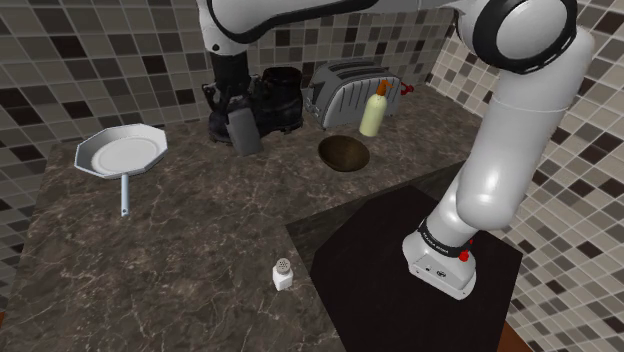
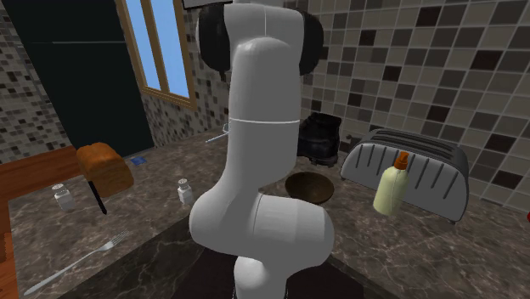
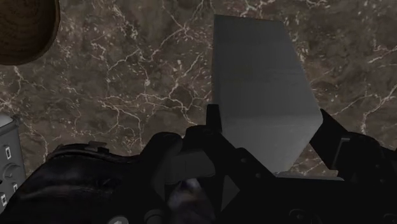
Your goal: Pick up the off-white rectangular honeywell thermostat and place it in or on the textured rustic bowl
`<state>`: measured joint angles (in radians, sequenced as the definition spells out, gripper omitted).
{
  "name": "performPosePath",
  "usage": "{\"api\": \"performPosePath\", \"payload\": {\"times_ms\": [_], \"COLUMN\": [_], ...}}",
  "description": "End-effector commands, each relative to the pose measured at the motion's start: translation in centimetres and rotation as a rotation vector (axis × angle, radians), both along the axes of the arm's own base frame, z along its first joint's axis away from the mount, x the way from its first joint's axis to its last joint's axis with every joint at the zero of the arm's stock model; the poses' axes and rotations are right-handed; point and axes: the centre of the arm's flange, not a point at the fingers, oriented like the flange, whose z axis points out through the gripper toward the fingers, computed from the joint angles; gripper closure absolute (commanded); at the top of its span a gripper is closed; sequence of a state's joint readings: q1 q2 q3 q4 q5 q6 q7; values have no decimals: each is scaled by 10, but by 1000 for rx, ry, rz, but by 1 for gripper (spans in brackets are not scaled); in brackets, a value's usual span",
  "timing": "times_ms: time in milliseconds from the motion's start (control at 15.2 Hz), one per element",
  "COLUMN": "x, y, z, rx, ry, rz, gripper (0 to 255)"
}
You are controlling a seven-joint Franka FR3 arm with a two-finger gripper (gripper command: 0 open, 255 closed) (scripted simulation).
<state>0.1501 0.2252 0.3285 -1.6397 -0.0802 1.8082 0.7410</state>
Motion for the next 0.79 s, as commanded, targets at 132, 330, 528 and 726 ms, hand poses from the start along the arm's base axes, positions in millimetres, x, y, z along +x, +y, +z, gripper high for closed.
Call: {"api": "performPosePath", "payload": {"times_ms": [132, 330, 528, 726], "x": [-28, -48, -68, -88], "y": [-45, -79, -113, -147], "z": [5, 9, 14, 18], "rx": [0, 0, 0, 0], "ry": [0, 0, 0, 0], "rz": [0, 0, 0, 0], "gripper": [255, 255, 255, 255]}}
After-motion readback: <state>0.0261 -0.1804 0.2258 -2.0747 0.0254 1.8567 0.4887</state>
